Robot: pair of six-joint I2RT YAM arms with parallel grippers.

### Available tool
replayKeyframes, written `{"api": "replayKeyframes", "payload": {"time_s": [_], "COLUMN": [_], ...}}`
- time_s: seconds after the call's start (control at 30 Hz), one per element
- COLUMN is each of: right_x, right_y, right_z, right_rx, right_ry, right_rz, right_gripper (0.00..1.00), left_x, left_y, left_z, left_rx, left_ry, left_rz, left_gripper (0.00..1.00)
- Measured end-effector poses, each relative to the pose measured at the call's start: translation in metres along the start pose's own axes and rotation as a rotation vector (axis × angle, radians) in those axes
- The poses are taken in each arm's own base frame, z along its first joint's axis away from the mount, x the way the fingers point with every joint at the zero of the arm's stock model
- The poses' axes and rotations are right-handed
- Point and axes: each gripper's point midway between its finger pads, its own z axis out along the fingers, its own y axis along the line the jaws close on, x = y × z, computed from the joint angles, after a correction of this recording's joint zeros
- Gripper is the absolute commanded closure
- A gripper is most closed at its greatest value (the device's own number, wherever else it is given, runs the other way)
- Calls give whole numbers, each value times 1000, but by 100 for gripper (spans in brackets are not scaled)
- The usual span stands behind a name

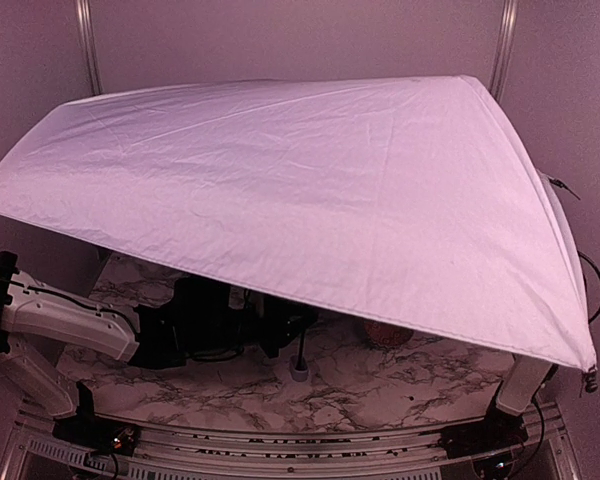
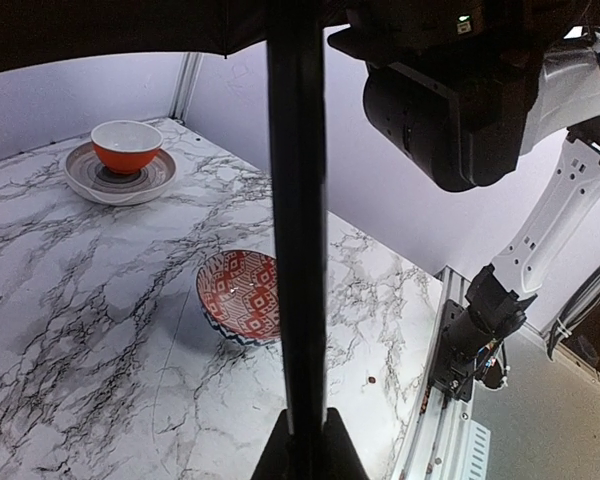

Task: Put away the umbrella

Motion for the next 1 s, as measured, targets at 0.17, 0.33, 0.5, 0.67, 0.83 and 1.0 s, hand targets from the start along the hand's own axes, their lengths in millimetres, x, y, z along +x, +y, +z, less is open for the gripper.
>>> {"api": "replayKeyframes", "payload": {"time_s": [0.17,0.33,0.5,0.67,0.83,1.0], "right_x": [0,-1,-1,-2,-1,3], "right_y": [3,6,8,12,11,13], "right_z": [0,0,-1,-1,-1,-2], "right_rx": [-20,-31,-41,-46,-46,-53], "right_ry": [3,2,1,0,2,22], "right_rz": [18,31,54,77,78,83], "right_gripper": [61,70,94,100,99,81], "left_x": [-2,-4,-5,-5,-5,-10], "left_y": [-5,-7,-6,-4,-4,-5], "left_z": [-1,-1,-1,-1,-1,-2], "left_rx": [28,41,36,31,32,34], "left_ry": [-10,-18,-24,-29,-29,-50], "left_rz": [-2,-4,-13,-1,-2,-6], "left_gripper": [100,100,100,100,100,100]}}
